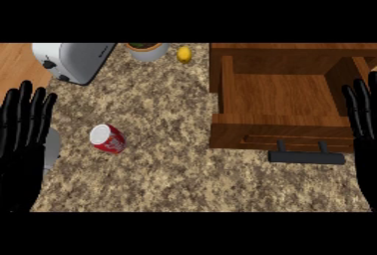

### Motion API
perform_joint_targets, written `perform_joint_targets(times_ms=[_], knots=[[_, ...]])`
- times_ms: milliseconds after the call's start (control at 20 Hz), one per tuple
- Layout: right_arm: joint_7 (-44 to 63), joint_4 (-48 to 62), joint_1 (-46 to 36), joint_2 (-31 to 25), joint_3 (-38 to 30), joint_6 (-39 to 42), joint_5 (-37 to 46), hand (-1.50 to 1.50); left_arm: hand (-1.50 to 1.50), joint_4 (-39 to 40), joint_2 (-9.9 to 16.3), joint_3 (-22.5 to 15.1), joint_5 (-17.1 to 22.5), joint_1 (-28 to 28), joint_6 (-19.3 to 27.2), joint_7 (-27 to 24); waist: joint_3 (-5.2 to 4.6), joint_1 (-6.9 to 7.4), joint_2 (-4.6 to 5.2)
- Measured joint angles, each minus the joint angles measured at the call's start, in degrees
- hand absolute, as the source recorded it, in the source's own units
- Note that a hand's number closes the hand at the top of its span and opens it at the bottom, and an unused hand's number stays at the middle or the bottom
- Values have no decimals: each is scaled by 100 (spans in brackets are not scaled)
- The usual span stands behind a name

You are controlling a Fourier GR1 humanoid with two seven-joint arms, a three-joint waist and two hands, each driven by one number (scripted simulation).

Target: Pick up the can, place it into the drawer and close the drawer

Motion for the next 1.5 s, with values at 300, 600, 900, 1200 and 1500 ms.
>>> perform_joint_targets(times_ms=[300,600,900,1200,1500], knots=[[-43,202,-48,152,231,103,-140,-150,-150,264,605,-364,1391,-279,-1692,-241,-183,-290,-73],[573,371,411,241,-106,-285,-94,-150,-150,1134,1964,-140,2550,-95,-3582,-84,-220,-429,-71],[782,156,870,139,-417,-253,-292,-150,-150,2643,3334,685,3882,-424,-5405,-331,-214,-418,-117],[675,-19,1358,21,-804,27,-726,-150,-150,3415,3752,813,4462,-696,-6073,-259,-162,-360,-182],[515,-174,1812,-131,-1183,431,-1184,-150,-150,3588,3841,594,4789,-718,-6205,-61,-97,-351,-240]])
